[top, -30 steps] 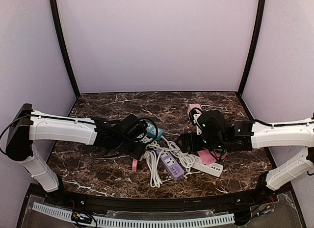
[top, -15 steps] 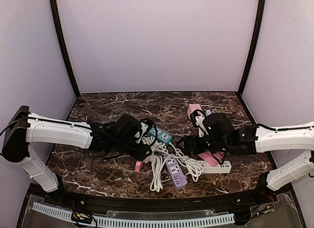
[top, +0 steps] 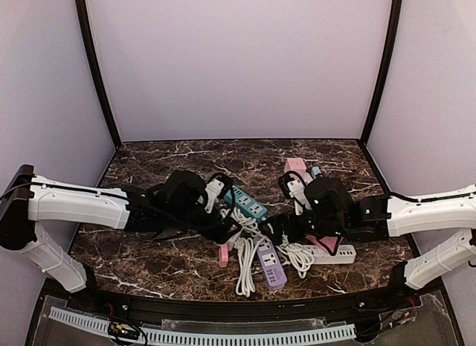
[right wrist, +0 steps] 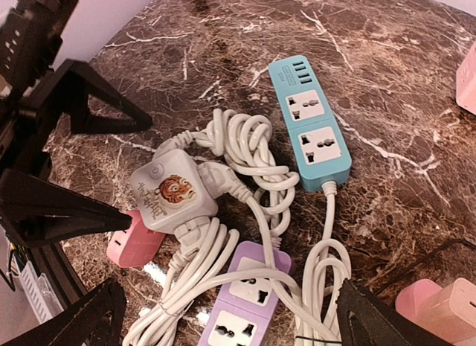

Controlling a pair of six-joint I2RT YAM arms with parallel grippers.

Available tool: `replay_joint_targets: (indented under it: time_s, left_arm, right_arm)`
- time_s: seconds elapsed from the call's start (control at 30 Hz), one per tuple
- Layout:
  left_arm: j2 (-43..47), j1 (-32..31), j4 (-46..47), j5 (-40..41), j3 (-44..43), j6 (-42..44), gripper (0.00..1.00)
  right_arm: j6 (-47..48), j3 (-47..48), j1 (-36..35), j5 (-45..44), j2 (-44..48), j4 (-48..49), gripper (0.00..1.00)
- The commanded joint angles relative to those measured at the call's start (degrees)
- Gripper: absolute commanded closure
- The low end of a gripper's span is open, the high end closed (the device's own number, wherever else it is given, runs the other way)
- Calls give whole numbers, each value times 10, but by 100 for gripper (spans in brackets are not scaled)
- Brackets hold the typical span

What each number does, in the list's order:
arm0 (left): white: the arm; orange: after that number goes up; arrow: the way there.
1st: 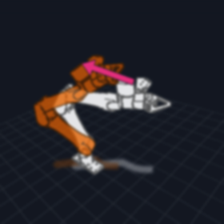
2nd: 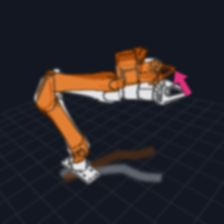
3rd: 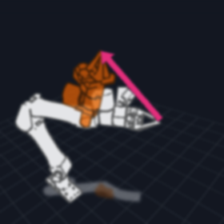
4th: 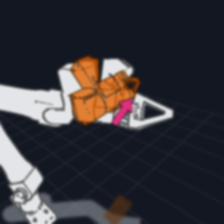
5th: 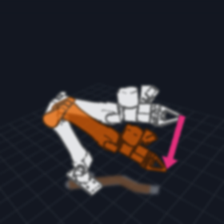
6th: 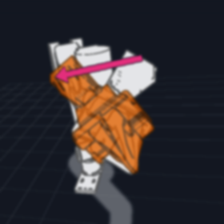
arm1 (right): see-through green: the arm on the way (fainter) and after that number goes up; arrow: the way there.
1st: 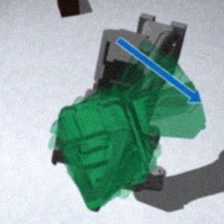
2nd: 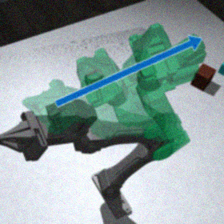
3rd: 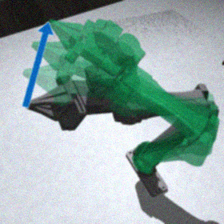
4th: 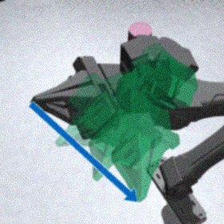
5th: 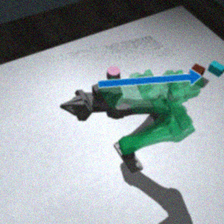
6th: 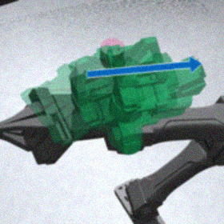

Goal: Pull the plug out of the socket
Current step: Adjust the socket at the center of the board, then remove the plug from the socket.

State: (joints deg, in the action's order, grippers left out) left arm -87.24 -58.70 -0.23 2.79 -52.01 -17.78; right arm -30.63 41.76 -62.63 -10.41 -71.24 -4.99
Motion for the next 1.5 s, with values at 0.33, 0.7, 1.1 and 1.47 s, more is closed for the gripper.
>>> replay_joint_targets:
  time_s: [0.33,0.7,1.1,1.47]
  left_arm:
    - [161,29,-67,29,102,-82,5]
    - [217,43,-59,24,171,-126,5]
    - [239,48,-39,-7,202,-135,5]
    - [202,20,29,-37,210,-128,12]
  right_arm:
    - [70,114,-29,35,-153,16,2]
    - [65,239,-38,36,-296,-36,6]
    - [85,310,-43,32,-375,-74,24]
    - [59,320,-44,1,-378,-97,68]
